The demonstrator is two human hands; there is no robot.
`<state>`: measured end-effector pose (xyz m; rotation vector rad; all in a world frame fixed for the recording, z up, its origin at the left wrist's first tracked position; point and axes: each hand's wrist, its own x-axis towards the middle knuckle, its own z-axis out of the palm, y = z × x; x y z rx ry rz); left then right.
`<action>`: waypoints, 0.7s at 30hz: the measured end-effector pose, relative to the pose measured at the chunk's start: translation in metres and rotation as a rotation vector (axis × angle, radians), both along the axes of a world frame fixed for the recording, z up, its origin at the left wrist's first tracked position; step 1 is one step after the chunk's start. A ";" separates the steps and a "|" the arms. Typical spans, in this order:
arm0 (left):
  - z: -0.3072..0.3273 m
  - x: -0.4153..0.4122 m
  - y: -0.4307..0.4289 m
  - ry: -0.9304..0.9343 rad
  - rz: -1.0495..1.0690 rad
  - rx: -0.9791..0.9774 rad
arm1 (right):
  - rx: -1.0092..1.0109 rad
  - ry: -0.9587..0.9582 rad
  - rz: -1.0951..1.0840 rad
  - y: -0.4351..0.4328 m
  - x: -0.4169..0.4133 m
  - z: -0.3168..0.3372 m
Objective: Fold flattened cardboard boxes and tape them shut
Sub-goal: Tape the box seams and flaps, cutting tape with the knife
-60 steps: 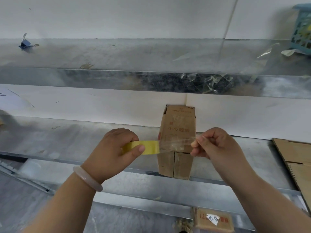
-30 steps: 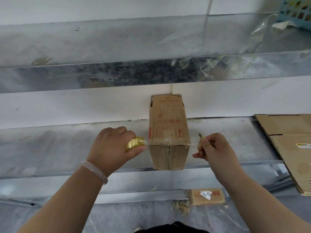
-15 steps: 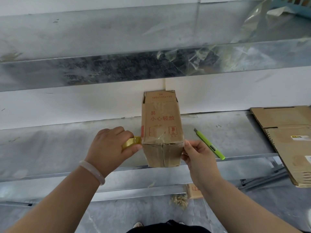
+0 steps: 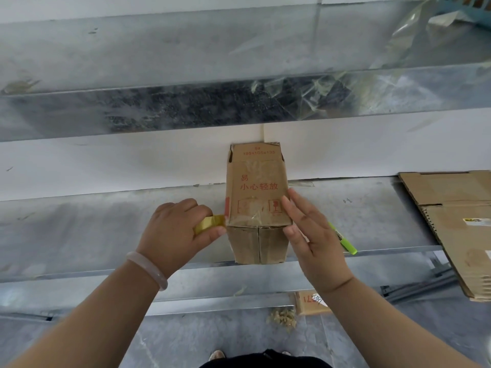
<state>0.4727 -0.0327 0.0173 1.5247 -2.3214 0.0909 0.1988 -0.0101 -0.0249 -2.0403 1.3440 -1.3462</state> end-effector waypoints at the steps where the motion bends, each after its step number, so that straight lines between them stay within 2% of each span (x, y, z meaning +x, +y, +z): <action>1: -0.001 0.000 0.001 0.010 0.003 0.010 | -0.051 0.063 -0.006 -0.003 -0.001 -0.003; 5: -0.006 -0.003 0.002 0.060 0.004 0.036 | -0.143 0.165 -0.049 -0.010 -0.006 -0.006; 8: -0.006 -0.004 0.002 0.085 0.007 0.034 | -0.036 0.165 0.002 -0.003 -0.002 -0.007; 12: -0.007 -0.003 0.003 0.109 0.021 0.049 | 0.356 -0.194 0.190 0.016 0.022 -0.008; 15: -0.007 -0.003 0.002 0.118 0.042 0.069 | 0.464 -0.332 0.201 0.019 0.028 -0.005; 18: -0.007 -0.005 0.000 0.105 0.040 0.079 | 0.476 -0.231 0.168 0.017 0.021 0.001; 20: -0.006 -0.008 -0.001 0.097 0.022 0.075 | 0.324 -0.040 0.043 0.013 0.018 0.010; 21: -0.005 -0.009 -0.001 0.093 0.014 0.069 | 0.171 0.082 -0.017 0.008 0.018 0.015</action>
